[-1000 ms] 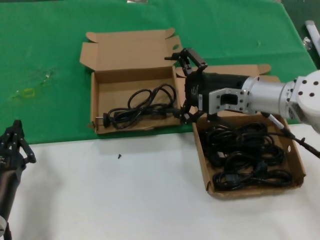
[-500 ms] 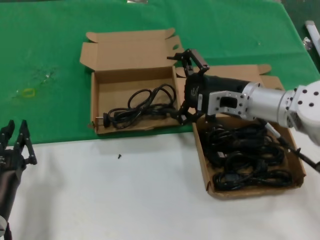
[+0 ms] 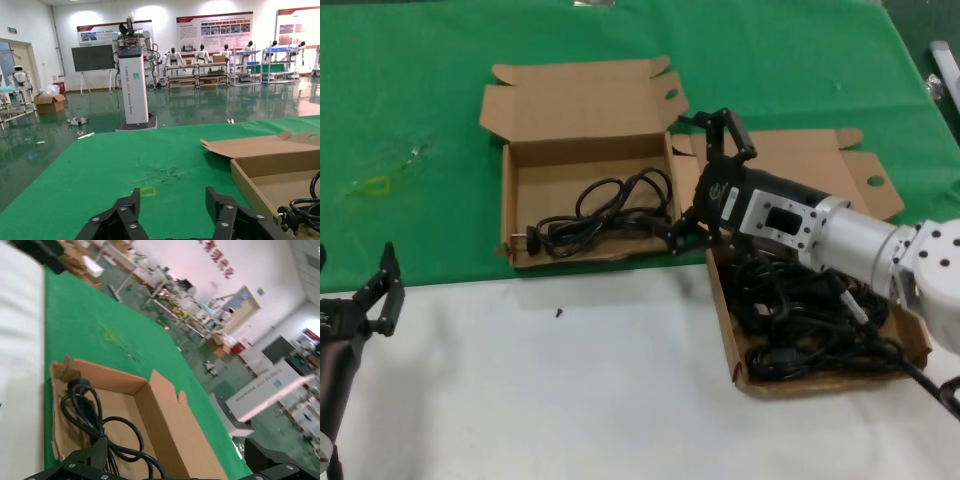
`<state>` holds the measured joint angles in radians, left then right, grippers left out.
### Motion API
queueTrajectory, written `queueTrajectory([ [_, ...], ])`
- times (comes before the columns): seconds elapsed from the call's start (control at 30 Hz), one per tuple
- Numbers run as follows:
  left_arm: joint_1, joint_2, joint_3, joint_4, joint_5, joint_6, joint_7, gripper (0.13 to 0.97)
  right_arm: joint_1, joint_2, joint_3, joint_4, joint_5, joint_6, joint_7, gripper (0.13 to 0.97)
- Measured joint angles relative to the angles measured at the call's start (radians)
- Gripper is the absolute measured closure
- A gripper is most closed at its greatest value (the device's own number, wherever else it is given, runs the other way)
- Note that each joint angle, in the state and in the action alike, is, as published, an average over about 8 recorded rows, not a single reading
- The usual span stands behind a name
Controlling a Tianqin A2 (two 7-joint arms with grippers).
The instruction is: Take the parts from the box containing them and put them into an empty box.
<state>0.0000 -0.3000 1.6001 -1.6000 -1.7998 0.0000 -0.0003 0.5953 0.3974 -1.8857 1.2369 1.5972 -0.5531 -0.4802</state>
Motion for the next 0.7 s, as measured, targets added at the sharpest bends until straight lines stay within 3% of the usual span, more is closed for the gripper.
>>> queueTrajectory([
  [0.57, 0.0, 0.0, 0.0, 0.0, 0.0, 0.0, 0.0, 0.356, -0.183, -0.03, 0.088, 0.111, 0.062, 0.17, 0.147, 0.129],
  [0.7, 0.0, 0.0, 0.0, 0.0, 0.0, 0.0, 0.0, 0.302, -0.226, -0.037, 0.109, 0.138, 0.077, 0.21, 0.182, 0.129],
])
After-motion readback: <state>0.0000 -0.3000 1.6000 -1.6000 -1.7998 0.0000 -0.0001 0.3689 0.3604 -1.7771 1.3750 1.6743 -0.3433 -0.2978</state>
